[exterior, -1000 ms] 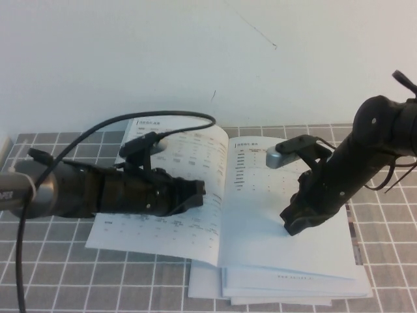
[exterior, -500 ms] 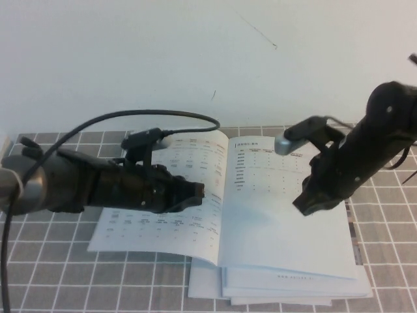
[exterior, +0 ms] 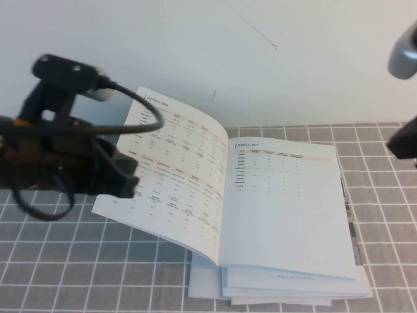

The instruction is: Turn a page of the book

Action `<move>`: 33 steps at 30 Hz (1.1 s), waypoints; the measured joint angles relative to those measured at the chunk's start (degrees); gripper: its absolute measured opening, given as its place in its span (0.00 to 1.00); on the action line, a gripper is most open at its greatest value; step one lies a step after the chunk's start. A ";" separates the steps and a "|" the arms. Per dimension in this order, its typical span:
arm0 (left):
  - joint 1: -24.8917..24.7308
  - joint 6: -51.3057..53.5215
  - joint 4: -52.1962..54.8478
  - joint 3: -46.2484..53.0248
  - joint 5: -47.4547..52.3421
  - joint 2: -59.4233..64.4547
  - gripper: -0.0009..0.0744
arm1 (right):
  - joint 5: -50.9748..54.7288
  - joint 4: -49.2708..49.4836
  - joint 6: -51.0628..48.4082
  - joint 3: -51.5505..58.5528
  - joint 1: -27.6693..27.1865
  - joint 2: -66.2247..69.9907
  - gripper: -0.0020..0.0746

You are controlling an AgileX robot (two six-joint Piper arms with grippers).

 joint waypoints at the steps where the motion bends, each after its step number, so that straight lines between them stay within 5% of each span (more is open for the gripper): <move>1: 0.00 -3.28 5.28 0.11 0.89 -2.64 0.01 | 1.79 -1.20 1.05 0.28 0.00 -1.23 0.02; 7: 0.03 -21.95 28.51 6.42 -0.33 -18.88 0.01 | 6.59 -11.51 7.91 8.91 0.00 -11.88 0.02; 14: 0.03 -31.27 42.19 21.23 -8.70 -39.09 0.01 | 0.49 -16.05 12.37 26.52 0.00 -30.45 0.02; 24: 0.03 -32.28 46.42 41.96 -17.23 -56.36 0.01 | -16.40 -16.03 19.29 51.60 0.00 -55.08 0.02; 33: 0.03 -32.28 47.31 46.71 -20.32 -59.68 0.01 | -21.53 -15.73 19.92 55.34 0.00 -61.33 0.02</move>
